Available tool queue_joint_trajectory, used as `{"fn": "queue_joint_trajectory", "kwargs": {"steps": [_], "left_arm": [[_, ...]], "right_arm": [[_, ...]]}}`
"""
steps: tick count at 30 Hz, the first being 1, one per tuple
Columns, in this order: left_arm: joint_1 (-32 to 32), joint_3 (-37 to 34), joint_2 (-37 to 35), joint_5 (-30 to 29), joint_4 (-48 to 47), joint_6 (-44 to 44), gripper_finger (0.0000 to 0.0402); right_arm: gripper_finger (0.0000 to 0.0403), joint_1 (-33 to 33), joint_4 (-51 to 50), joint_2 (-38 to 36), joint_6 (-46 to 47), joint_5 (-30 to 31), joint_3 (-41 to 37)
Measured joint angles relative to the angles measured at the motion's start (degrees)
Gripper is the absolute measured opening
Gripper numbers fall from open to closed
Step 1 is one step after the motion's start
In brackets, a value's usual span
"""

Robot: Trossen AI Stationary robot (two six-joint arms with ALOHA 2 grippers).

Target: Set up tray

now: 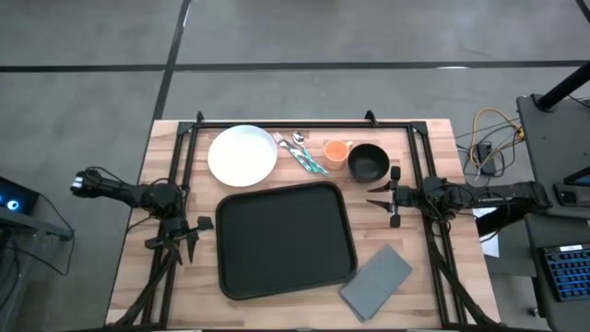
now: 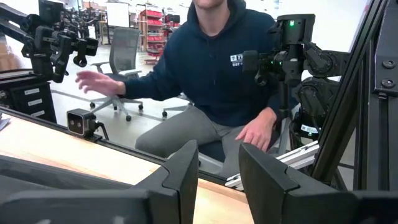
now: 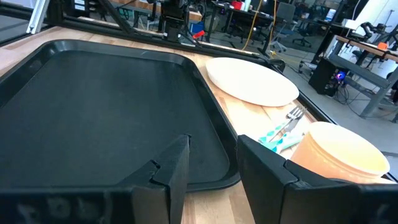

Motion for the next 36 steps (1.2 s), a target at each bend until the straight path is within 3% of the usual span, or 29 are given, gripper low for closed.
{"fn": "queue_joint_trajectory", "kwargs": {"steps": [28, 31, 36], "left_arm": [[0.00, 0.00, -0.01, 0.00, 0.00, -0.01, 0.0098], [-0.02, 0.00, -0.02, 0.00, -0.01, -0.01, 0.0098], [-0.01, -0.01, -0.01, 0.00, 0.00, 0.00, 0.0098]], "right_arm": [[0.0123, 0.01, 0.11, -0.01, 0.46, -0.01, 0.01], [0.0123, 0.00, 0.11, -0.01, 4.96, -0.02, 0.01], [0.0123, 0.01, 0.32, -0.01, 19.93, 0.00, -0.01]]}}
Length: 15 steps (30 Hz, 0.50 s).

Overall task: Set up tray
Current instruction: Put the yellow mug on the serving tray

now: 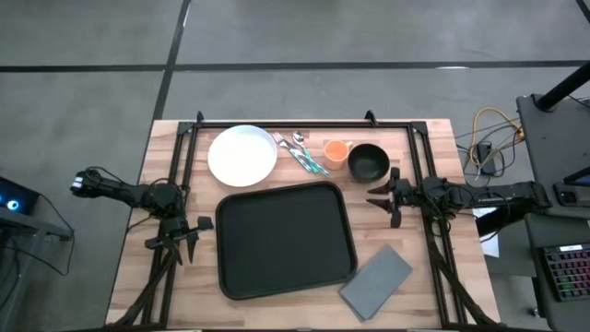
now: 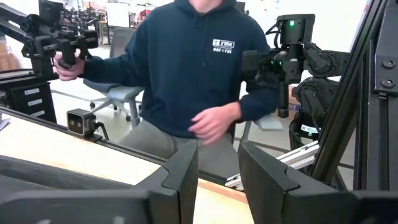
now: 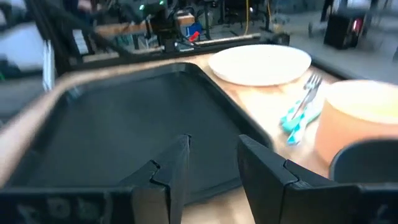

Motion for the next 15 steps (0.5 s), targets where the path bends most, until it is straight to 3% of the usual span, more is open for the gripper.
{"fn": "queue_joint_trajectory", "kwargs": {"steps": [15], "left_arm": [[0.00, 0.01, -0.01, -0.02, 0.01, -0.02, 0.0098]], "right_arm": [[0.0123, -0.02, 2.73, 0.09, 3.49, 0.00, 0.01]]}}
